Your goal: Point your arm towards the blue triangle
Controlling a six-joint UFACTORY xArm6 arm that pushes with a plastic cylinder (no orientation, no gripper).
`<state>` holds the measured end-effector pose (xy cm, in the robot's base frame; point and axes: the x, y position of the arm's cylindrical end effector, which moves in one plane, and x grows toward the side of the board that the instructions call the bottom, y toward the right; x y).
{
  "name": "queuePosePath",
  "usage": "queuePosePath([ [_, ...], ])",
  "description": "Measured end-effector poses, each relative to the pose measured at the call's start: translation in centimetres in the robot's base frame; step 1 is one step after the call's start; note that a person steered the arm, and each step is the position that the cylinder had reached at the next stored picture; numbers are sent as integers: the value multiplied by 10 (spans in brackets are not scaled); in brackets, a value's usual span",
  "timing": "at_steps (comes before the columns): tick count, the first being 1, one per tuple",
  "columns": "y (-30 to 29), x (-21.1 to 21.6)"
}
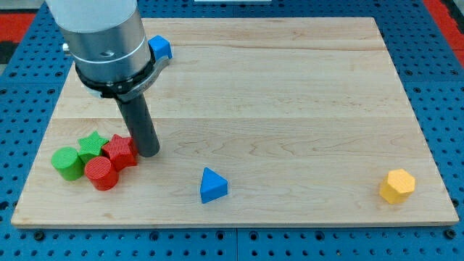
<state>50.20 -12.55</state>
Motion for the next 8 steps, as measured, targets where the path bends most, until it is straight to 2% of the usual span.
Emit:
queuePosePath([
  [5,17,-10],
  [7,14,20],
  [8,4,22],
])
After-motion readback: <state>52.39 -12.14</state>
